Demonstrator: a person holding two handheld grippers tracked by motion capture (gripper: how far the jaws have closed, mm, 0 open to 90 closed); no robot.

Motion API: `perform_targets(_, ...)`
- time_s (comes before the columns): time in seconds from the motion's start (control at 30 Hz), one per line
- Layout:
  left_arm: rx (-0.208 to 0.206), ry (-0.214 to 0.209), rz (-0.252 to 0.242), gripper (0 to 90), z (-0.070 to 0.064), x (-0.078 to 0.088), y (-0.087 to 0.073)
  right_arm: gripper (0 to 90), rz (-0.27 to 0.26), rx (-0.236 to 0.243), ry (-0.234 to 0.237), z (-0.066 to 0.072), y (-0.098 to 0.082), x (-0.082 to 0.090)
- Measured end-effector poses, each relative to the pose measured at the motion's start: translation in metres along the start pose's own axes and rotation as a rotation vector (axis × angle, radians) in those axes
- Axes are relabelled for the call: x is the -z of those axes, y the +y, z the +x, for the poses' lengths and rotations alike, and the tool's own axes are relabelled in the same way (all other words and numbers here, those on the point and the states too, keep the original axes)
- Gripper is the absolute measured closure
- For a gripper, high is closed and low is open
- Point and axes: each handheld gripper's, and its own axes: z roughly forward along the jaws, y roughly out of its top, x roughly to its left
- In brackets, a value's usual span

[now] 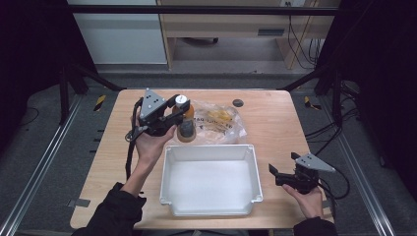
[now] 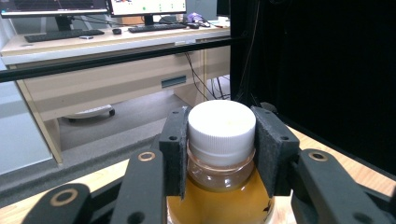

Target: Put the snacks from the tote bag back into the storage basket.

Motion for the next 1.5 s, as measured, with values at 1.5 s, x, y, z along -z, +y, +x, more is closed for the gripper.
perform_targets(1.5, -0.022, -0.083, 0.106, 59.1, -0.045, 0.033, -0.081, 6.4, 0.006, -0.002, 0.003, 0.001, -0.001, 0.000)
